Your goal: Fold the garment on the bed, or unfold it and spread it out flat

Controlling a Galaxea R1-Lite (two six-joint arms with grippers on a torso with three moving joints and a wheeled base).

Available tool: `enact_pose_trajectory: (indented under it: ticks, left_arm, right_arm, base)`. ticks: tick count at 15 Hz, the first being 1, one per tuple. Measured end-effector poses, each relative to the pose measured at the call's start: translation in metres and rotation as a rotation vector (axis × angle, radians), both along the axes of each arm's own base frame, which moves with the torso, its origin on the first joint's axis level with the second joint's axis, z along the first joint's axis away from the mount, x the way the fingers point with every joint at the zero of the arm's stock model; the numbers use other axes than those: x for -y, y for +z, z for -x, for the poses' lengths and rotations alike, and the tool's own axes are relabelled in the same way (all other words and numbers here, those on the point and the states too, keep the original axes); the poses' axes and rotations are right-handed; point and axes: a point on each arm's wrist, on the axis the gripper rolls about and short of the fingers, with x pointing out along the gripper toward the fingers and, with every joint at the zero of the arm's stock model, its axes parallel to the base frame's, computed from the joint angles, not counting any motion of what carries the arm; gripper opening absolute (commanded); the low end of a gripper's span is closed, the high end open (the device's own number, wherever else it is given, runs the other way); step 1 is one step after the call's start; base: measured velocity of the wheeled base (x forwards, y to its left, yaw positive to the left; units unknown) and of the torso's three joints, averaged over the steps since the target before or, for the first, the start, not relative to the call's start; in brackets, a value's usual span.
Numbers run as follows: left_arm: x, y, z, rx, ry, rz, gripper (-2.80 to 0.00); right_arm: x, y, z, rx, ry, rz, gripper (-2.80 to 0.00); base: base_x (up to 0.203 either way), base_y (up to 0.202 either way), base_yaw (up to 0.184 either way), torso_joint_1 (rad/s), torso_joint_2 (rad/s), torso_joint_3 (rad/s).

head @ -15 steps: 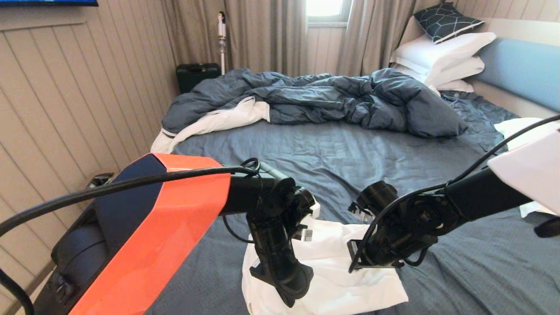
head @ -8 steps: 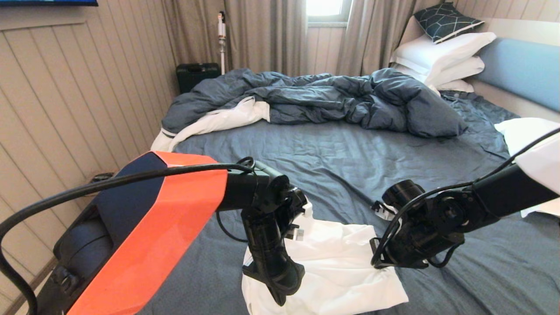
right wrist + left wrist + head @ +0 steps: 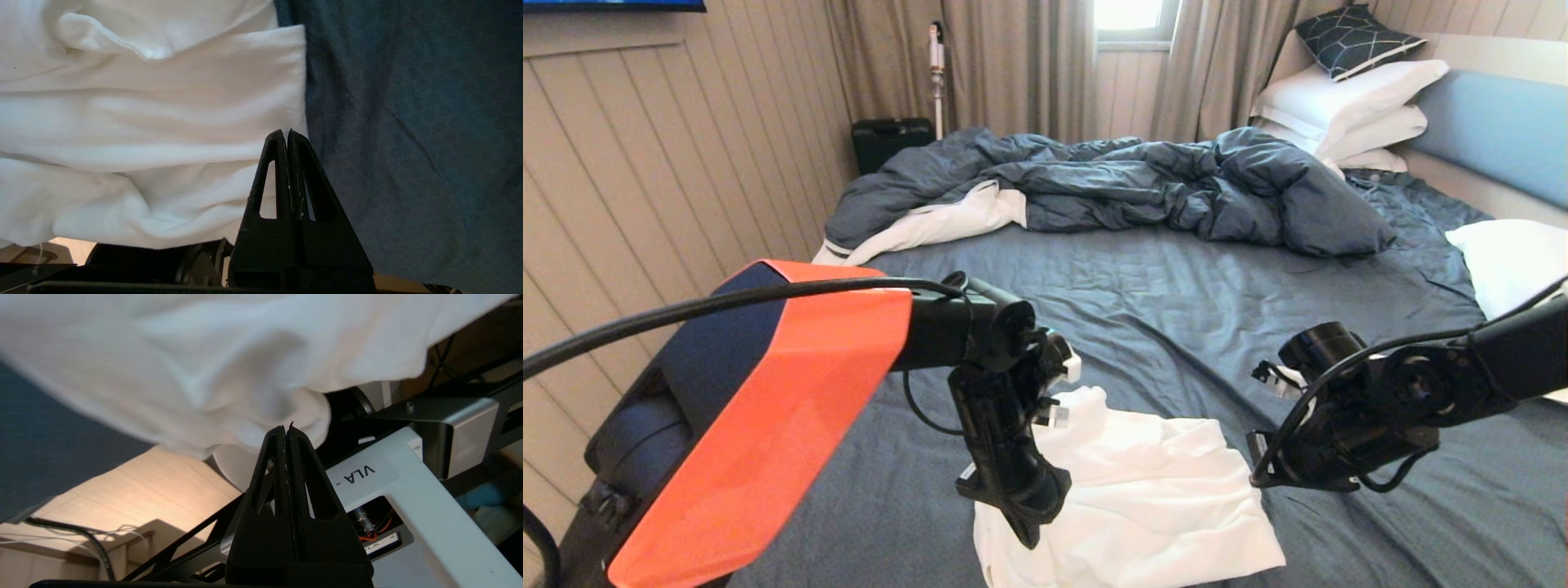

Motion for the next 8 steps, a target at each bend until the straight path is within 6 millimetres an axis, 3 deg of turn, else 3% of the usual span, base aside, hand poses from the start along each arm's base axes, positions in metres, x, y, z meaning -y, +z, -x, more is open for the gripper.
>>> enact_pose_trajectory:
  ticks: [4, 8]
  left_arm:
    - [-0.016, 0.028, 0.003, 0.017, 0.031, 0.028, -2.8]
    - [-0.05, 0.075, 0.019, 0.076, 0.077, 0.087, -2.8]
  right_arm:
    - [0.001, 0.014, 0.008, 0.041, 0.002, -0.01, -2.8]
    - [0.003, 0.041, 0.025, 0.129, 0.004, -0.028, -2.8]
  base:
    - [0.0, 0.0, 0.0, 0.0, 0.0, 0.0]
    - [0.0, 0.0, 0.0, 0.0, 0.0, 0.0]
